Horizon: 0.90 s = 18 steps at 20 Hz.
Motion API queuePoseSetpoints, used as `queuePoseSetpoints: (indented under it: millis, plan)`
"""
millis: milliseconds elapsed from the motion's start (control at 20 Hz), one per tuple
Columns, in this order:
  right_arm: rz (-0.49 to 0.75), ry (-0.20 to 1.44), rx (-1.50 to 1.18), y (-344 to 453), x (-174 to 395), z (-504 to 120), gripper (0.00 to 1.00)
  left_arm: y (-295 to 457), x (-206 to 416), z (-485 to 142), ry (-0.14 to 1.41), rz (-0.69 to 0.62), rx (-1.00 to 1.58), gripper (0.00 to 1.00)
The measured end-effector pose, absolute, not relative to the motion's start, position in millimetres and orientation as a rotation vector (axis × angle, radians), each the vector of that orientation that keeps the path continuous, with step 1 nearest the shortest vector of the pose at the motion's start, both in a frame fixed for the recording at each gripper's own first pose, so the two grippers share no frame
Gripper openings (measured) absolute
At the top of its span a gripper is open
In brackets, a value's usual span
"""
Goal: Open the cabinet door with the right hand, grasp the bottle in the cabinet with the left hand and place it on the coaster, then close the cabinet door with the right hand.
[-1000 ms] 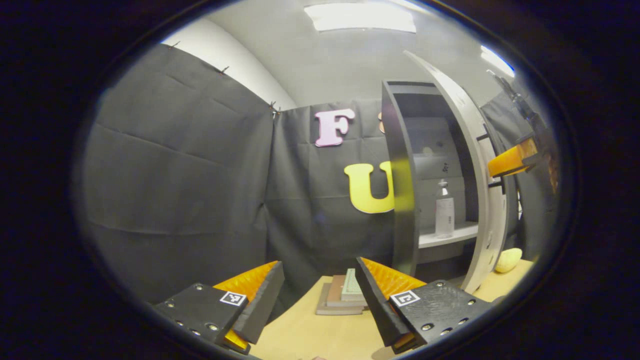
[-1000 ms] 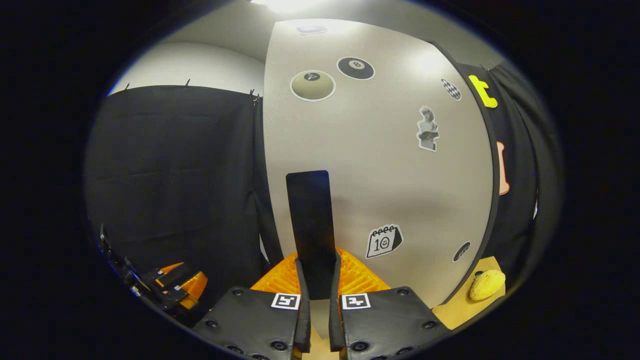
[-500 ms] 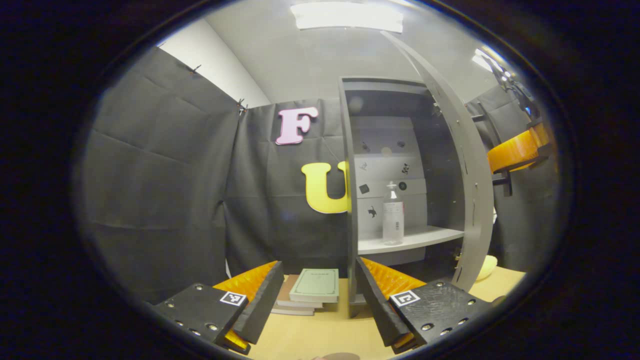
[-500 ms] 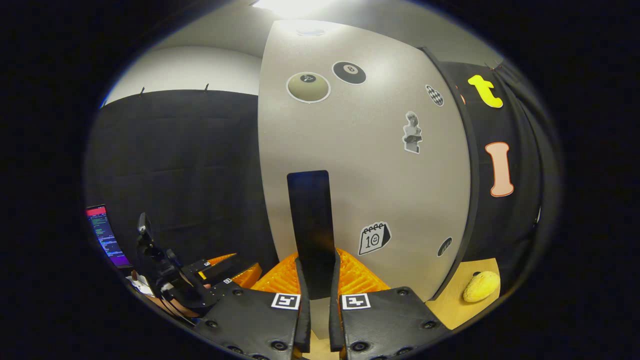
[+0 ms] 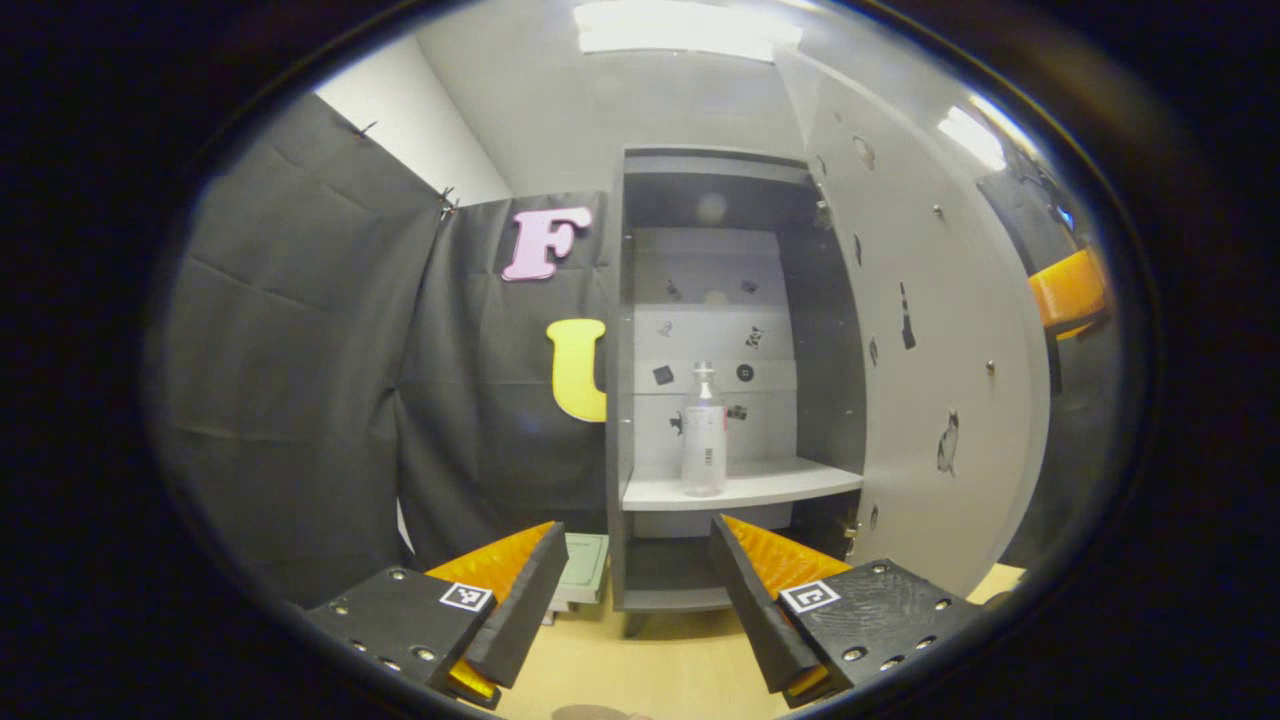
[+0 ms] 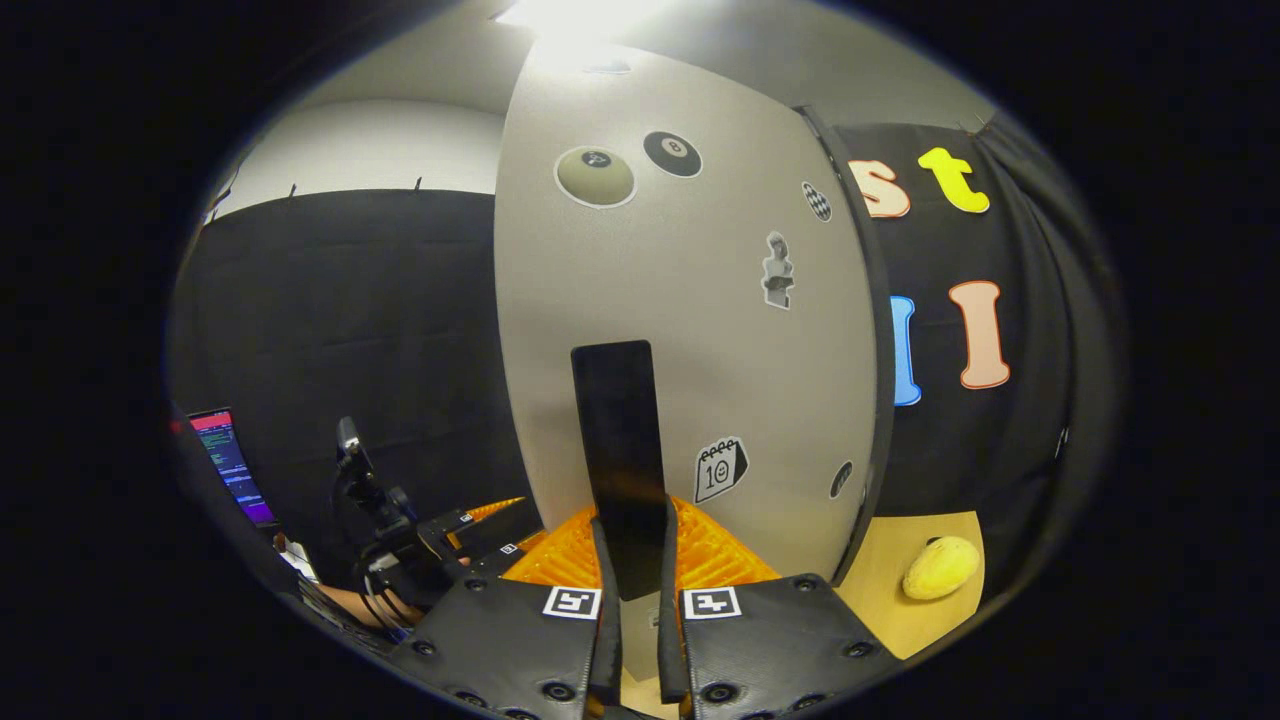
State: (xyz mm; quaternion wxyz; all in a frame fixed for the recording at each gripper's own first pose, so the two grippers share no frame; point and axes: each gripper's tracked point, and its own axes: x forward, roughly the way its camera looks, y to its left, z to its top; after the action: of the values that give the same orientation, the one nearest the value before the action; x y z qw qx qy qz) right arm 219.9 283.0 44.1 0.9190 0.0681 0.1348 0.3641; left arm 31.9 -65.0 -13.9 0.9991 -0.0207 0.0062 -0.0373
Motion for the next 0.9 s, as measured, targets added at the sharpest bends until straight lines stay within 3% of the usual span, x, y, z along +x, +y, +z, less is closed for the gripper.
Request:
queuePoseSetpoints:
  millis: [450, 900]
  plan:
    - [0.693, 0.28, 0.155, 273, 224, 45, 0.16, -127, 37, -13, 0.015, -0.149, -0.055, 0.87]
    - [0.561, 0.256, 0.133, 251, 236, 44, 0.15, -172, 32, -12, 0.014, -0.178, -0.058, 0.89]
